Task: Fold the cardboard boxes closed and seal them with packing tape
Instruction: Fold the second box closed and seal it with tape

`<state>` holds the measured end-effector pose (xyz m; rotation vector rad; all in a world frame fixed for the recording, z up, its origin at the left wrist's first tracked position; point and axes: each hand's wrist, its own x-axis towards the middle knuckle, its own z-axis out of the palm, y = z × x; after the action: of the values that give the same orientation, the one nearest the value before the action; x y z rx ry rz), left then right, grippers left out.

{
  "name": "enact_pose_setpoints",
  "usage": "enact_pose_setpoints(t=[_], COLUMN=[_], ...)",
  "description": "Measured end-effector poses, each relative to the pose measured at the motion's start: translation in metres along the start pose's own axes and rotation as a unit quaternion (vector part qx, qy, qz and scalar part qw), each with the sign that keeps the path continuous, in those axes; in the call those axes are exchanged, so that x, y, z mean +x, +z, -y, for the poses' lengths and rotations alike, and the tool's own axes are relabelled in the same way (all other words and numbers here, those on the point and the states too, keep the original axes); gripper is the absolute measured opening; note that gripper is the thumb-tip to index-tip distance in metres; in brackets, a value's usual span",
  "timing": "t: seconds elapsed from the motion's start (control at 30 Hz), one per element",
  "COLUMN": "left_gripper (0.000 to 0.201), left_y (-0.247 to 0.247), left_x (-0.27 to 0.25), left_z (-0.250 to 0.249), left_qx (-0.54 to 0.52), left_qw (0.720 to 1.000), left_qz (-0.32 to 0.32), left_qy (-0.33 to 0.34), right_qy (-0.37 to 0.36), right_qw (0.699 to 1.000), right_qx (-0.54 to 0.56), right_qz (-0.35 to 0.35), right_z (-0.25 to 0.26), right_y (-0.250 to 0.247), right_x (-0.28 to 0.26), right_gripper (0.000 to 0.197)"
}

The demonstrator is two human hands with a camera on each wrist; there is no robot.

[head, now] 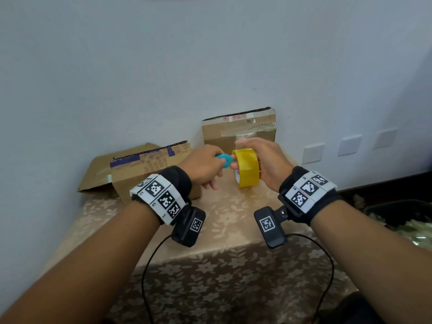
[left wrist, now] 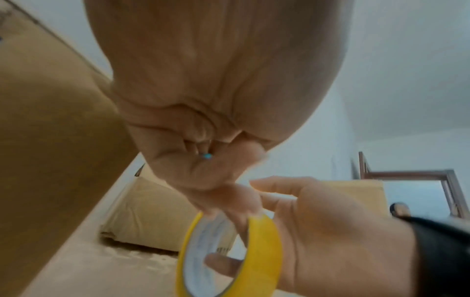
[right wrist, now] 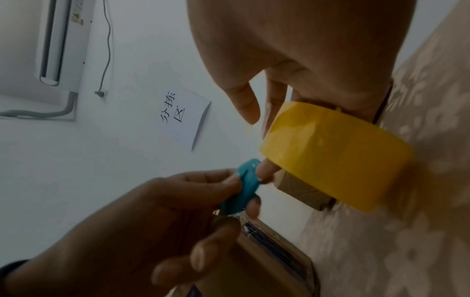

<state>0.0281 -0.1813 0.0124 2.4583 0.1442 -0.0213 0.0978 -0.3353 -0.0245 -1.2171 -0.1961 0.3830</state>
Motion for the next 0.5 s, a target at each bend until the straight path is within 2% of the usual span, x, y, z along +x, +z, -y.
enact_pose_setpoints(t=[0.13,0.27,0.5], left_gripper=[0.023,0.024,0.032], left_y=[-0.005,-0.006,-0.006], left_x=[0.004,0.002,-0.004], left_z=[0.0,0.001,0.0], left_qx=[-0.048,-0.169,-0.228], left_qw=[0.997,0.985,0.97], left_qz=[-0.056,-0.027,0.006], left_qy=[0.002,-0.032,-0.089], right_qy=[-0.001,-0.015,-0.056], right_qw=[1.0,1.0,0.994], right_qx=[0.002,-0.024,-0.09], right_qz=[0.013,0.005,0.002], right_z=[-0.002,-0.004,-0.002], right_y=[0.003,0.007,0.012], right_x=[0.0,0.0,-0.004], right_gripper=[0.028,0.022,0.031])
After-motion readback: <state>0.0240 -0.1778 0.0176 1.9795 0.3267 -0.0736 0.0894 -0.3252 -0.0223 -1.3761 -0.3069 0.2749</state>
